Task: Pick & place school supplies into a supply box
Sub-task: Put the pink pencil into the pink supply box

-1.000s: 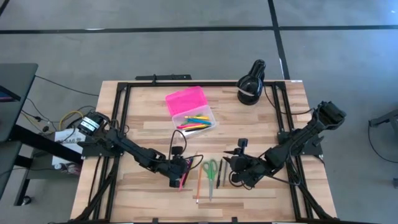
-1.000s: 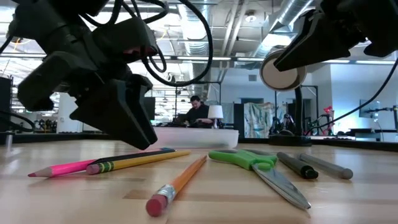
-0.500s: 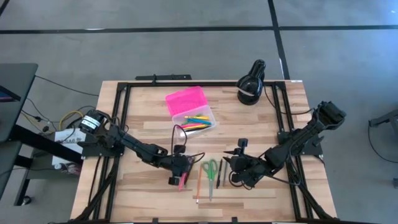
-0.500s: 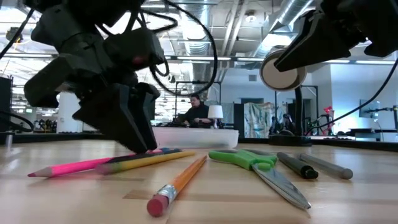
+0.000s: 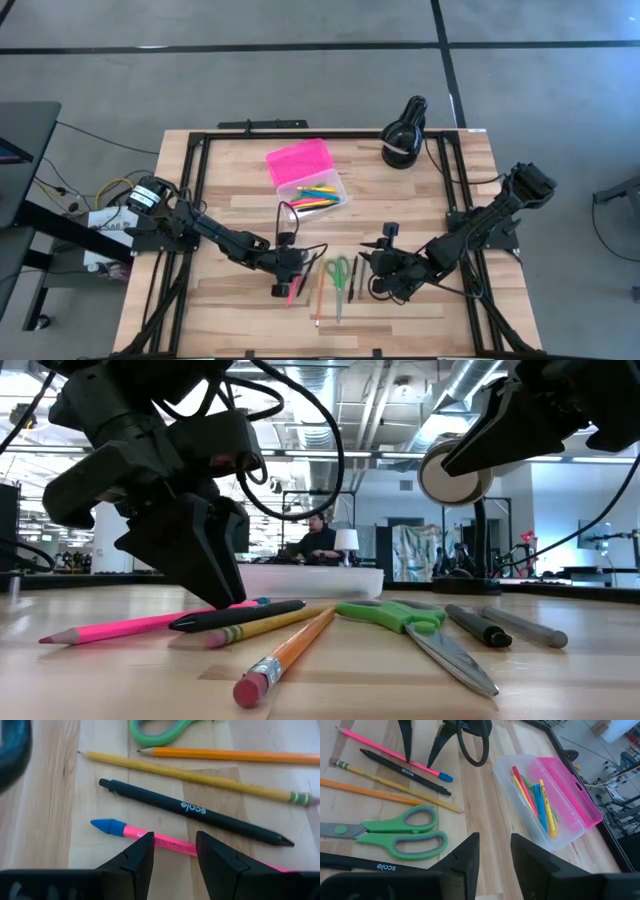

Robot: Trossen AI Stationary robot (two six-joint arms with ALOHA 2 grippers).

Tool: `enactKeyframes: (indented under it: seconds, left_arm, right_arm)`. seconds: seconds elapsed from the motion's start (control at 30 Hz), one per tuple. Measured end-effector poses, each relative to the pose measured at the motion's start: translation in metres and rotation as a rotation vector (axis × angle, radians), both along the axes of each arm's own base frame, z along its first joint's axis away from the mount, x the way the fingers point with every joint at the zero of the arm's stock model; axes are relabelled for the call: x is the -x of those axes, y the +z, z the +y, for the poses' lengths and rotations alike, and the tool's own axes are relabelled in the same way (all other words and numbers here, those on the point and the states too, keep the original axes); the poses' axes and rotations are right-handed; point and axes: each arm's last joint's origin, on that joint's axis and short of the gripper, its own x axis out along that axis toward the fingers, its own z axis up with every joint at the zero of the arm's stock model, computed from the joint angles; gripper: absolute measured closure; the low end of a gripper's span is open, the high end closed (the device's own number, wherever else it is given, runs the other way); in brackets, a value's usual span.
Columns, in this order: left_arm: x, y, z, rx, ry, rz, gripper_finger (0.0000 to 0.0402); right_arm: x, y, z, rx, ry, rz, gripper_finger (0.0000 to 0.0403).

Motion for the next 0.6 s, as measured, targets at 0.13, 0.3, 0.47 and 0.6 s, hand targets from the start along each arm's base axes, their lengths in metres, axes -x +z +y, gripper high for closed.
enactKeyframes:
  seconds: [0.13, 0.3, 0.47, 0.6]
  left_arm:
    - [-0.0012, 0.001, -0.0003, 0.052, 0.076, 0.007, 0.026]
    - [-0.0052, 0.0046, -0.0021, 0.12, 0.166, 0.003, 0.026]
    - [-0.0061, 0.0051, -0.0024, 0.168, 0.242, 0.0, 0.026]
    - [-0.0064, 0.0052, -0.0023, 0.207, 0.299, -0.002, 0.0261]
  right_arm:
    - [0.0, 0.0, 0.0, -0.004, -0.003, -0.002, 0.0296]
    - [0.0, 0.0, 0.0, -0.006, -0.003, -0.002, 0.0296]
    - [0.0, -0.0001, 0.0001, -0.007, -0.002, -0.001, 0.0296]
    - [0.0, -0.0002, 0.0002, -0.01, 0.001, 0.001, 0.0296]
